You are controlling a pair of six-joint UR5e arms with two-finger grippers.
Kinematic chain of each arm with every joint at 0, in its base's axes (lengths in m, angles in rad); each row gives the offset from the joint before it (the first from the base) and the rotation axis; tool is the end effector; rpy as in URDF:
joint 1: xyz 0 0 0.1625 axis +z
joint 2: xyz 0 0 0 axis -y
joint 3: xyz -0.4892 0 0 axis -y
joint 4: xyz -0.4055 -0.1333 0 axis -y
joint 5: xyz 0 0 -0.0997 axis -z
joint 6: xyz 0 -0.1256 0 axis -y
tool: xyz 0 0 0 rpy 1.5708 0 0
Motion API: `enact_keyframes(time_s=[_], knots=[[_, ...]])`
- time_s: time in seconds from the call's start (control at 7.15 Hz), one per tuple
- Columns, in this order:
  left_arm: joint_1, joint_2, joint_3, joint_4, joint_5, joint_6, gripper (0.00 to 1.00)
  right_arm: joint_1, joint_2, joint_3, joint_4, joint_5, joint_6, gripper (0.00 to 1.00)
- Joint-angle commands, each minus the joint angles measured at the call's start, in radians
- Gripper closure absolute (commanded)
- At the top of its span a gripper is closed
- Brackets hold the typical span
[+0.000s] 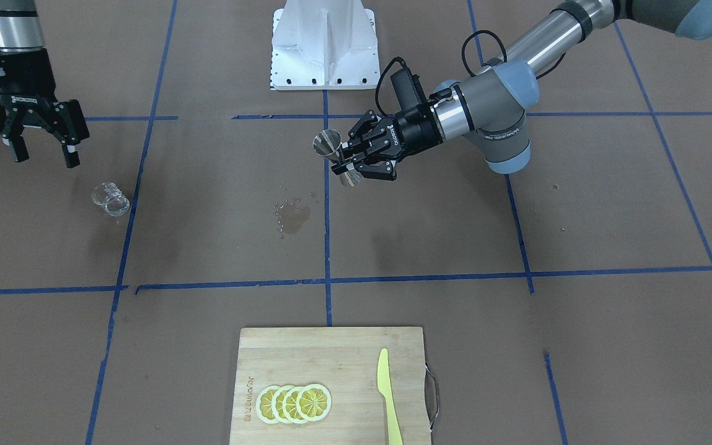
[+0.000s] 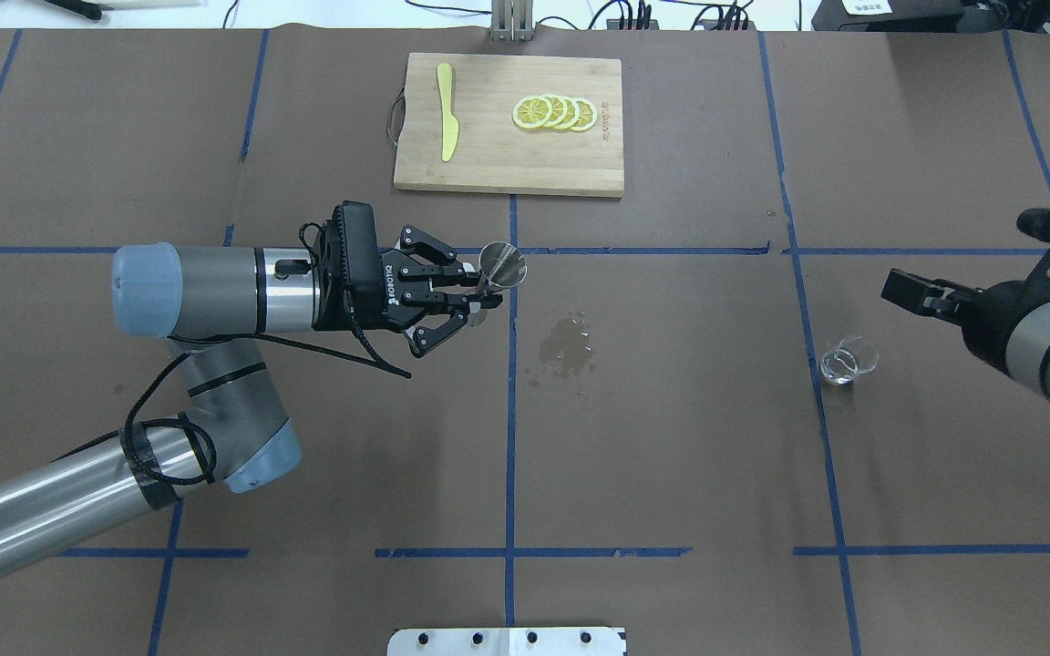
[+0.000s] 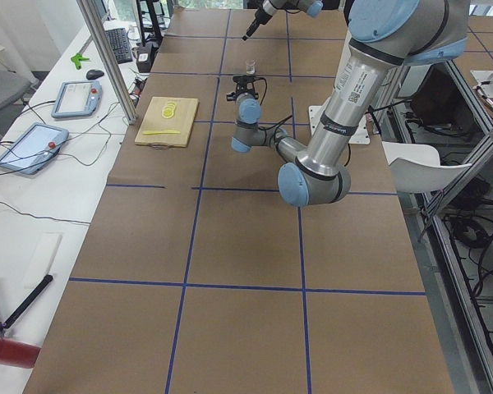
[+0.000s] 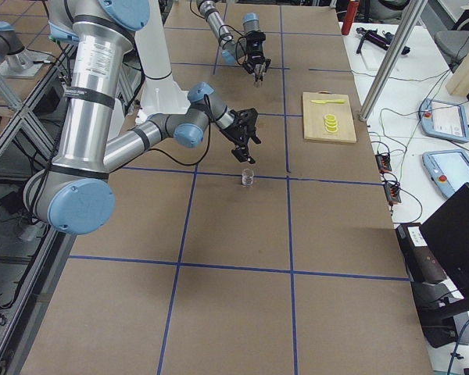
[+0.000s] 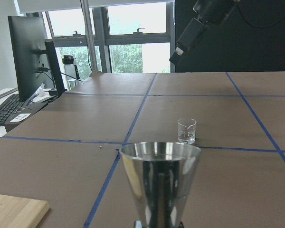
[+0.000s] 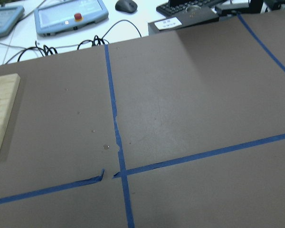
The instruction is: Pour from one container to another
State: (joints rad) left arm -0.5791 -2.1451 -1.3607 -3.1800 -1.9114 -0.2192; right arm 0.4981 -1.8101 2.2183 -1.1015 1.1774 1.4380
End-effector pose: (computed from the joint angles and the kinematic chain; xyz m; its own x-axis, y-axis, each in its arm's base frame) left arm 0.5480 -0.4675 0.2907 0.1811 0.9808 -0.0723 0.3763 -0.0012 0.9265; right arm -0.2728 -0.3549 0.4742 0.6492 0.2139 0.7299 -0.6198 0.7050 0.3447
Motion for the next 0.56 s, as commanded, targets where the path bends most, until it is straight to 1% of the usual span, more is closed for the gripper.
enact_keyframes(time_s=[0.0, 0.14, 0.28, 0.42], knots=[[-0.002, 0.001, 0.0, 0.0, 0.0, 0.001, 1.0, -0.204, 0.003, -0.092, 0.006, -0.375, 0.099, 0.0], [-0.002, 0.001, -0.001, -0.001, 0.0, 0.0, 1.0, -0.248, 0.011, -0.151, 0.024, -0.48, 0.101, 0.0], [-0.005, 0.001, -0.002, 0.0, 0.0, 0.0, 1.0, -0.275, 0.011, -0.214, 0.099, -0.551, 0.101, 0.0], [-0.007, 0.001, -0.002, 0.0, 0.0, 0.0, 1.0, -0.295, 0.011, -0.259, 0.142, -0.603, 0.099, 0.0]])
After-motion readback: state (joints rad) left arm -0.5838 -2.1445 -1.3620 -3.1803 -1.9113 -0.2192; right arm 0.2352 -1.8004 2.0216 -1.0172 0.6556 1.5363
